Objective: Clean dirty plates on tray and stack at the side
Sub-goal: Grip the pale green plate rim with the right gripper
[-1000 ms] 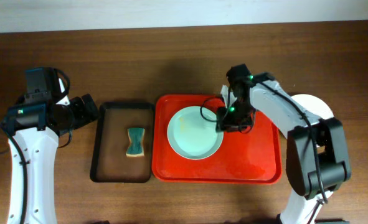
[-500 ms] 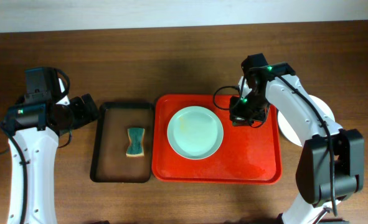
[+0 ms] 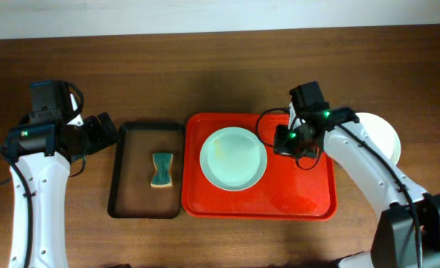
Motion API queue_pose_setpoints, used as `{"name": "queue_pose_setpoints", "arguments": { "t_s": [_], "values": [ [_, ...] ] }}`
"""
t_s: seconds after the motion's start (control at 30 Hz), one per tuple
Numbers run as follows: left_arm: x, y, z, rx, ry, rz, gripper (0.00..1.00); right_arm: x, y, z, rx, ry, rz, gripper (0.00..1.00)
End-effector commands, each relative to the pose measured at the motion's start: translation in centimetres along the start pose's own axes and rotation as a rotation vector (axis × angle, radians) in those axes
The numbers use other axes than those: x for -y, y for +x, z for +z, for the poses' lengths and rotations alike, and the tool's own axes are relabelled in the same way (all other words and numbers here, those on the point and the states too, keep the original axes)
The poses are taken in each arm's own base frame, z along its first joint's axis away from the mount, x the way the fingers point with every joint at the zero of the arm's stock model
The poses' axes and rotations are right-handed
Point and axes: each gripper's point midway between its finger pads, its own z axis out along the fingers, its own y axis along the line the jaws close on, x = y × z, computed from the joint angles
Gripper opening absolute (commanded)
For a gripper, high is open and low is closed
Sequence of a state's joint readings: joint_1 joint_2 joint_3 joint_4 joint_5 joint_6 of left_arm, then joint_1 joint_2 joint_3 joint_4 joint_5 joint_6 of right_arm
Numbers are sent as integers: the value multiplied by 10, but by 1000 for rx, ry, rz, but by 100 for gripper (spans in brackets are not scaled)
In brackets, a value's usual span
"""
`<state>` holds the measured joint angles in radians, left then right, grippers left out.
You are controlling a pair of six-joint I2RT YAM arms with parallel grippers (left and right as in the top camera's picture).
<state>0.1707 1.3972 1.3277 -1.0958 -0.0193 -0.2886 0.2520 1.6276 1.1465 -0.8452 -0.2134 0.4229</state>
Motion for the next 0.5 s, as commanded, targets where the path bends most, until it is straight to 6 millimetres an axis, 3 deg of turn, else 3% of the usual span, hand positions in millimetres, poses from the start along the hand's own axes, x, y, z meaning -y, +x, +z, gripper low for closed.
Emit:
{"name": "queue_pose_setpoints", "arguments": {
  "t_s": [0.0,0.07,0.1,0.17,0.3,0.47],
  "values": [
    [0,-4,-6,22,2,-12,99,-3,12,13,12,13,-2,5],
    [0,-4,-6,22,2,-12,99,0,14,21,21,15,15,10],
    [0,-4,-6,22,2,-12,99,2,14,26,34,16,12,27],
    [0,-4,-6,22,2,-12,99,4,15,38,58,-1,6,34],
    [0,-4,-6,22,2,-12,99,5,17,57,101,-51,23,34],
    [0,-4,-6,22,2,-12,99,5,19,64,117,-77,16,33]
  ]
}}
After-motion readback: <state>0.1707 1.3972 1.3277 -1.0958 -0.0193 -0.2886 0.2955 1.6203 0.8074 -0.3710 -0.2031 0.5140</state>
